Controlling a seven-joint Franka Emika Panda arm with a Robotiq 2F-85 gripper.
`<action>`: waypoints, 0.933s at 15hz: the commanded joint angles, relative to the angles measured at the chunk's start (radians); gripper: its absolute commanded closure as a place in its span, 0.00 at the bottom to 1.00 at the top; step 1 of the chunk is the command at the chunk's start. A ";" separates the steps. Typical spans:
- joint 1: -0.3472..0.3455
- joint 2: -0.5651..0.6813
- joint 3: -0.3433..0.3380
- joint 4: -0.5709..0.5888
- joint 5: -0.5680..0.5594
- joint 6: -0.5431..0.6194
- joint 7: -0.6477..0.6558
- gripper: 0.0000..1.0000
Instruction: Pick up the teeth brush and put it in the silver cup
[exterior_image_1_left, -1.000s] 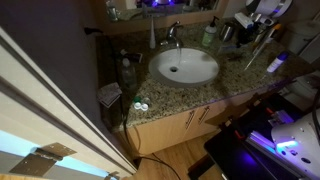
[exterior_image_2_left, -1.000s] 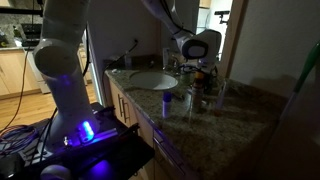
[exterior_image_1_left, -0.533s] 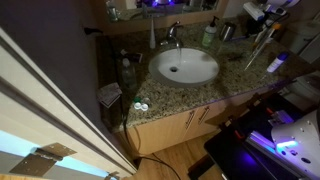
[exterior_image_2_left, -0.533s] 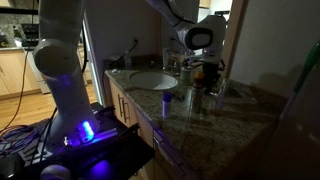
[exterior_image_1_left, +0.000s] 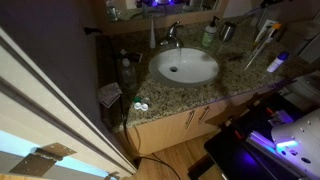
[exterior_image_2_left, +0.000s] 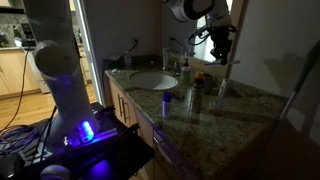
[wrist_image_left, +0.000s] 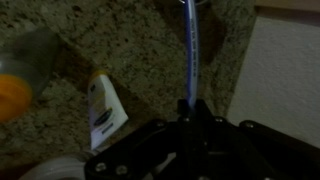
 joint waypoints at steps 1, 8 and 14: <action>0.019 -0.073 0.003 -0.053 -0.269 0.127 0.132 0.97; 0.123 -0.098 -0.046 -0.043 -0.749 0.123 0.374 0.97; 0.099 -0.048 -0.012 -0.050 -0.791 0.190 0.429 0.97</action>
